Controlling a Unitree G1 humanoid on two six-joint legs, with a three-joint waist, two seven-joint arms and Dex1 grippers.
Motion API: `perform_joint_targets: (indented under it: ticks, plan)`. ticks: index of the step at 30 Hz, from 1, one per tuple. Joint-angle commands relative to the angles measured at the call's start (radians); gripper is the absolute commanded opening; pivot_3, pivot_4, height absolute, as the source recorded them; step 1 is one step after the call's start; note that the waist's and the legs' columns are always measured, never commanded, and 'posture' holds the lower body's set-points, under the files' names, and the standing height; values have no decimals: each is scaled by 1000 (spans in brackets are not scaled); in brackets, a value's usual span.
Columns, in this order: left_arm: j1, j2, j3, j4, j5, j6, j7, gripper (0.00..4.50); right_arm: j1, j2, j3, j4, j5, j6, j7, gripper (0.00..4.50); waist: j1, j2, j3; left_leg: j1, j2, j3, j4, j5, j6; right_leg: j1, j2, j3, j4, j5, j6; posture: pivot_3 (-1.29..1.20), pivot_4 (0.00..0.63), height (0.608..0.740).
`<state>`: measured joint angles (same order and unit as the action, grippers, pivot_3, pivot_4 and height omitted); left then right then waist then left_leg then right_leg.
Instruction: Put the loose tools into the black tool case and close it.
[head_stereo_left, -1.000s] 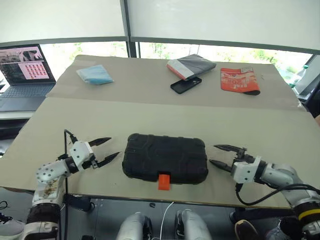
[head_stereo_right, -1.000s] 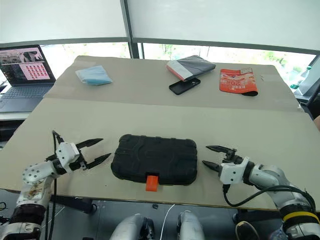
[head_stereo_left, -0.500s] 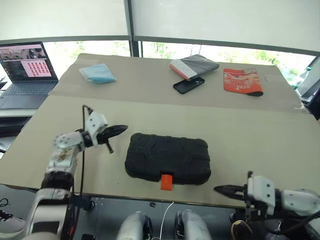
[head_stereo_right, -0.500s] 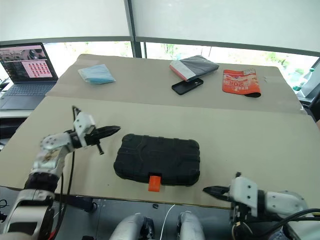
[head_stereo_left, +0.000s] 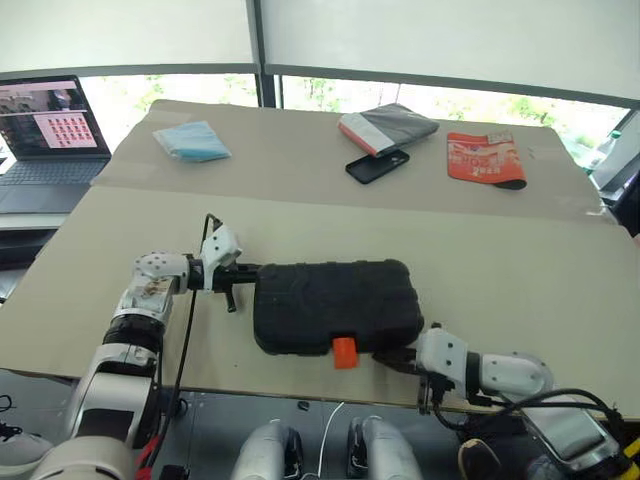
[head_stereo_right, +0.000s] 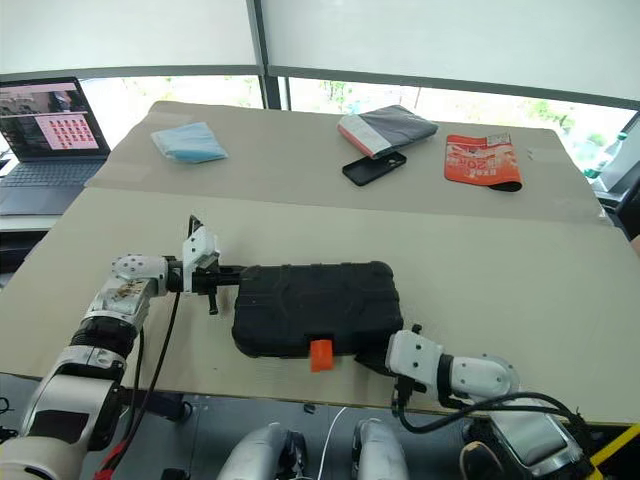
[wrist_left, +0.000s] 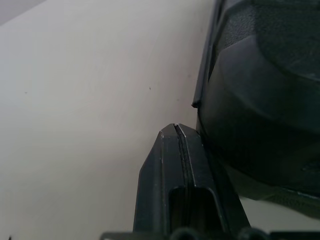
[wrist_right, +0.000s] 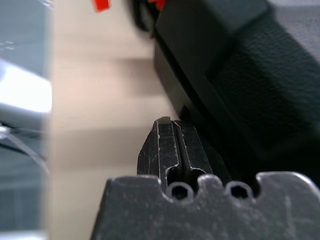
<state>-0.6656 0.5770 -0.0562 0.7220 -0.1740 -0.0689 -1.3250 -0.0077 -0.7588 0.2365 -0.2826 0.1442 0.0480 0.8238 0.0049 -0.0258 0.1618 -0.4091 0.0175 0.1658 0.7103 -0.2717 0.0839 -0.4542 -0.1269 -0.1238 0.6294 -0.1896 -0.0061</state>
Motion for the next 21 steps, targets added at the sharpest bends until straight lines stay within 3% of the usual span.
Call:
perform_joint_targets:
  ticks: [1,7,12,16,21]
  plan:
    - [60,2,41,-129,-73,74,-13,18,-136,58,-52,176,-82,-45,-96,0,-4,0,0,0,0,0,0,0,0,0,0,0,0,0,0,0,150,740]
    - [132,20,118,-253,-129,182,70,18,-247,91,-63,337,-106,-105,-76,0,-1,0,0,-1,-1,0,1,-1,-1,0,-2,0,1,2,0,0,150,740]
    - [75,34,160,-295,-179,257,90,18,-230,64,-105,332,-66,-121,-30,0,0,0,0,-1,-1,0,1,1,2,0,-1,0,0,1,0,0,150,740]
    - [10,33,120,-364,-217,346,35,18,-163,32,-163,274,-10,-110,17,0,8,0,0,-4,-1,0,1,2,3,0,-1,-2,0,1,0,0,150,740]
    - [-50,-41,-4,-463,-196,425,27,18,-50,18,-242,139,107,-48,61,0,5,1,0,-2,-2,0,1,2,3,1,2,0,0,1,1,0,150,740]
